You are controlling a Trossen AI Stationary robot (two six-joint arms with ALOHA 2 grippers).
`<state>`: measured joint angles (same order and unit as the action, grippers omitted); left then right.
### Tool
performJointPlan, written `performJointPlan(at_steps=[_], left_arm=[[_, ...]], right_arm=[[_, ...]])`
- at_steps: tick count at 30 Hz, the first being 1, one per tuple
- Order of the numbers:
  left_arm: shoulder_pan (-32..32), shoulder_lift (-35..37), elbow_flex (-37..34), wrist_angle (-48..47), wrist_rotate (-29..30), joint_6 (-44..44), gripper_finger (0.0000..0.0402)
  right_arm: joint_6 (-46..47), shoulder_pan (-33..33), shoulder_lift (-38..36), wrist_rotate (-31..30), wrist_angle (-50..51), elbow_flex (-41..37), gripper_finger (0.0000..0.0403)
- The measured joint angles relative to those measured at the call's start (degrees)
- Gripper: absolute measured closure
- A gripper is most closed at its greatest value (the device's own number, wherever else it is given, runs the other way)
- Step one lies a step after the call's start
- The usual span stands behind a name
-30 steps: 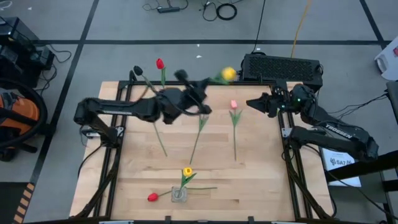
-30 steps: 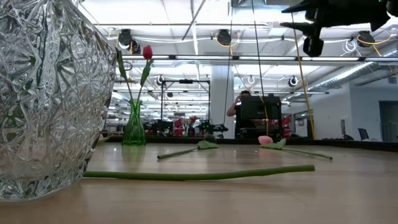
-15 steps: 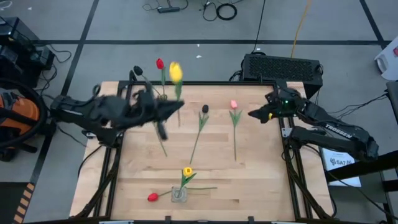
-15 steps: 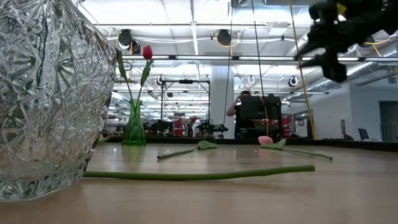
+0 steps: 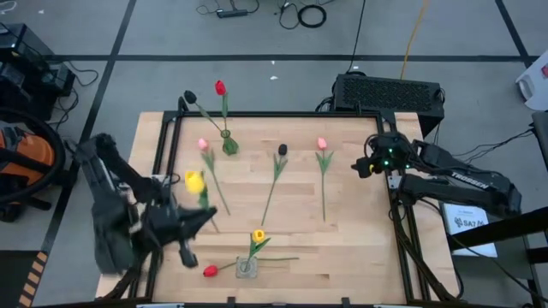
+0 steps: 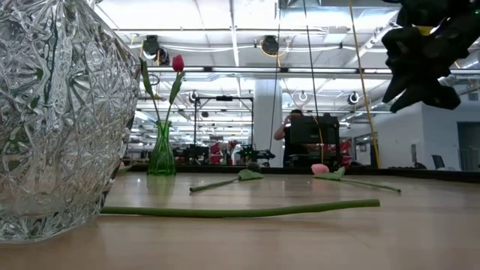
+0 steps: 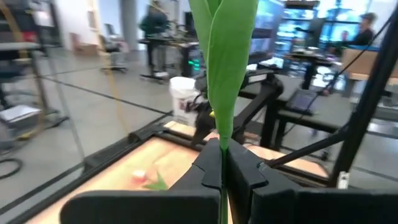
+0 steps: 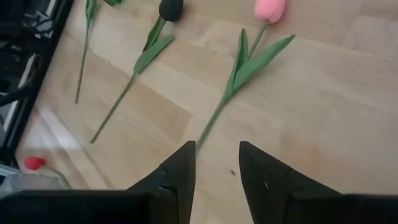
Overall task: Sort flowers into vase by color
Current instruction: Put the yellow flower into the transparent vase
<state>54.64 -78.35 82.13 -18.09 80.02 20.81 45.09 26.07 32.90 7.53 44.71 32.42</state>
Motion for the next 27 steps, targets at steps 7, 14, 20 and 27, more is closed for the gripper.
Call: performJointPlan(at_steps=[7, 14, 20, 27], left_arm=[[1.98, -6.88, -8.7, -0.12, 6.14, 22.15, 0.0398], [2.17, -10.79, -11.19, 0.26, 5.5, 32.88, 0.0398], [2.18, -12.87, -11.19, 12.08, -1.91, 23.81, 0.0398], [-0.54, -13.15, -11.19, 32.72, -16.09, -1.59, 0.0398]], right_arm=[[3.01, -3.72, -1.48, -1.73, -0.09, 0.0, 0.0289], [3.74, -5.94, -1.79, -2.08, -0.26, 0.0, 0.0289], [3.74, -7.61, -1.79, -2.08, -0.22, 0.0, 0.0289], [5.29, -10.48, -1.79, -4.43, -0.13, 0.0, 0.0289]])
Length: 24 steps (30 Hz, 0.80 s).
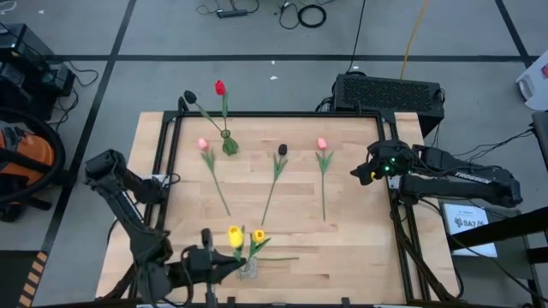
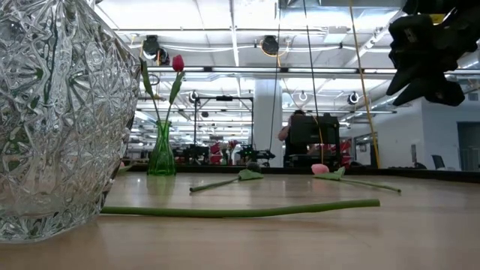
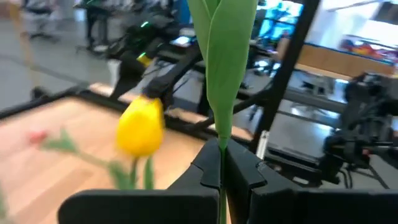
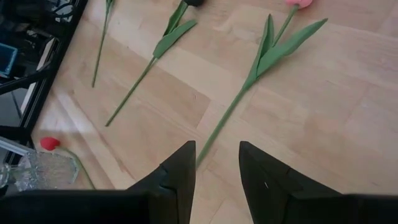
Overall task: Sort flowers into vase by color
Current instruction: Put the yellow flower into the transparent vase
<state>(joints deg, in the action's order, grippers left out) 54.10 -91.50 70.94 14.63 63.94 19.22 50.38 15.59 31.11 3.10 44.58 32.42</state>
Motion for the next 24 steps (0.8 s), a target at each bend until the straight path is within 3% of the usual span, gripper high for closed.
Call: performJointPlan(at_steps=[4, 7, 13, 20, 24], left_arm=[[-2.7, 0.0, 0.0, 8.4, -10.21, -10.84, 0.0398], [-4.13, 0.0, 0.0, 10.35, -15.68, -14.33, 0.0398], [-4.59, 0.66, -3.39, 12.47, -16.92, -16.54, 0.0398], [-4.26, 6.06, -18.44, 34.16, -20.03, -16.94, 0.0399], [-4.99, 8.58, -23.09, 39.01, -20.33, -18.12, 0.0399]], right_arm=[[1.53, -2.07, 0.0, -1.85, 0.09, 0.0, 0.0289], [1.96, -3.64, 0.0, -2.91, 0.09, 0.0, 0.0289], [3.65, -6.48, 0.0, -4.88, 0.11, 0.0, 0.0289], [3.65, -8.54, 0.0, -6.27, -0.25, 0.0, 0.0289], [3.43, -9.03, 0.0, -6.22, -0.4, 0.0, 0.0289]])
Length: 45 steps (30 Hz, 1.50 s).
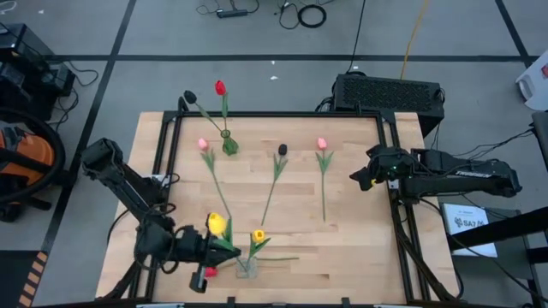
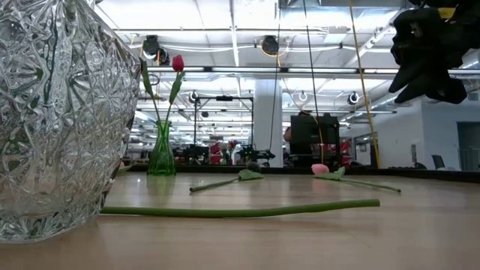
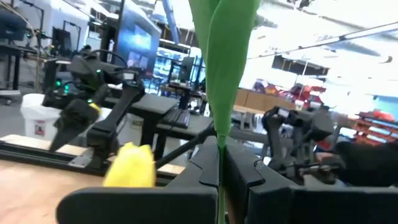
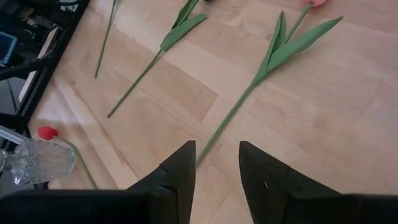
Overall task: Sort flowers into vase by color
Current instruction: Put the yellow flower into the transparent vase
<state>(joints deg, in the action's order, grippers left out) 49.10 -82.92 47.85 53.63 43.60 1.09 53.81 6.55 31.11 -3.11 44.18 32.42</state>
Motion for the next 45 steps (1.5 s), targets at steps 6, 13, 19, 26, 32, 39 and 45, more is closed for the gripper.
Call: performJointPlan(at_steps=[6, 13, 19, 26, 32, 39, 45], left_arm=[[-2.23, 0.24, -0.66, -6.8, -0.58, 0.07, 0.0399], [-3.01, 0.03, -0.69, -10.93, -0.23, 4.45, 0.0399], [-2.73, 0.03, -0.69, -14.23, -0.27, 4.65, 0.0399], [-2.47, -0.02, -0.69, -17.36, -3.58, 6.57, 0.0399], [-2.47, -1.55, -0.69, -19.32, -6.69, 6.49, 0.0399], [-2.58, -3.79, -0.69, -20.05, -7.53, 8.56, 0.037], [-2.58, -4.11, -0.69, -20.61, -7.53, 9.02, 0.034]], right_arm=[[-1.51, -0.36, 0.0, 0.04, -1.85, 0.0, 0.0289], [-3.95, -0.36, 0.0, -0.37, -2.55, 0.0, 0.0289], [-3.64, -0.36, 0.02, -0.35, -2.55, 0.0, 0.0289], [-2.83, -0.36, 0.02, -0.33, -2.64, 0.0, 0.0289], [0.35, -0.36, 0.02, -0.35, -2.86, 0.0, 0.0289], [3.35, -0.36, 0.02, -0.33, -2.88, 0.0, 0.0289], [5.43, -0.36, 0.02, -0.35, -3.79, 0.0, 0.0289]])
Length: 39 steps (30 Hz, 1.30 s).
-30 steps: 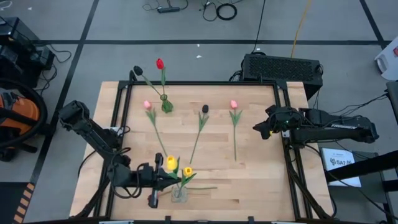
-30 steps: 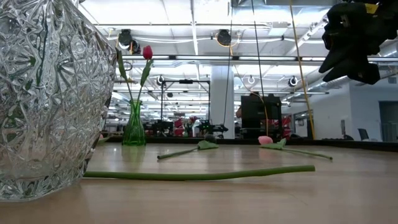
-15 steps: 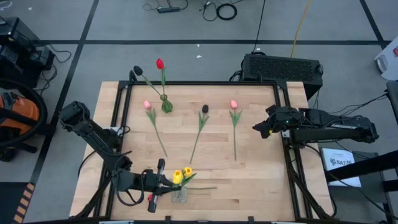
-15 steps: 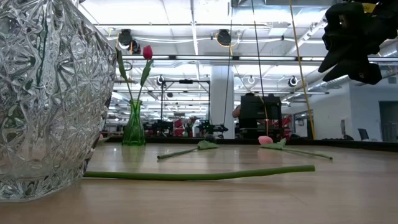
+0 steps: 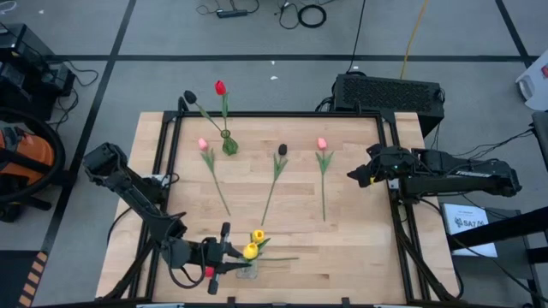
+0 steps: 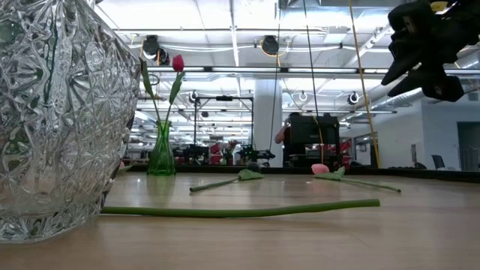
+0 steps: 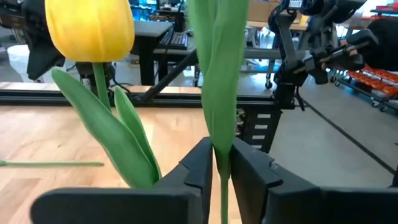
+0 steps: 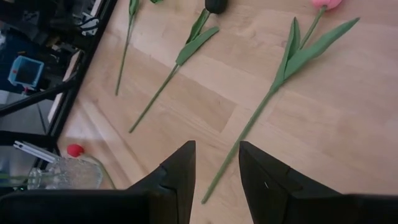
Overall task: Sort flowers into vase by color
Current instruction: Put the yellow flower into the transparent vase, then put the right pink flower into the transparent vase
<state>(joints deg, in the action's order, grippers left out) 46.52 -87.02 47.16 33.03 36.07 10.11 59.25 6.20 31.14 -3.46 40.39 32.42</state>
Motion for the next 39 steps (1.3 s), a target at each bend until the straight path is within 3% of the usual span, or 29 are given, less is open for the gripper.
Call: performJointPlan(at_steps=[10, 20, 28, 39], left_arm=[[0.09, 0.0, 0.0, -2.79, -1.79, 0.19, 0.0335], [0.04, 0.0, 0.0, -11.93, -3.01, 12.69, 0.0334], [0.0, 0.0, 0.0, -13.06, -7.89, 15.11, 0.0333], [-0.05, 0.4, 0.0, -15.31, -10.44, 16.37, 0.0333]], right_arm=[[1.2, 0.0, 0.07, 0.0, -1.62, 0.0, 0.0289], [4.03, 0.0, 0.91, 0.01, -2.53, 0.0, 0.0289], [7.03, 0.0, 4.67, 0.33, -3.24, 0.0, 0.0289], [6.23, 0.0, 12.02, 0.33, -12.62, 0.0, 0.0289]])
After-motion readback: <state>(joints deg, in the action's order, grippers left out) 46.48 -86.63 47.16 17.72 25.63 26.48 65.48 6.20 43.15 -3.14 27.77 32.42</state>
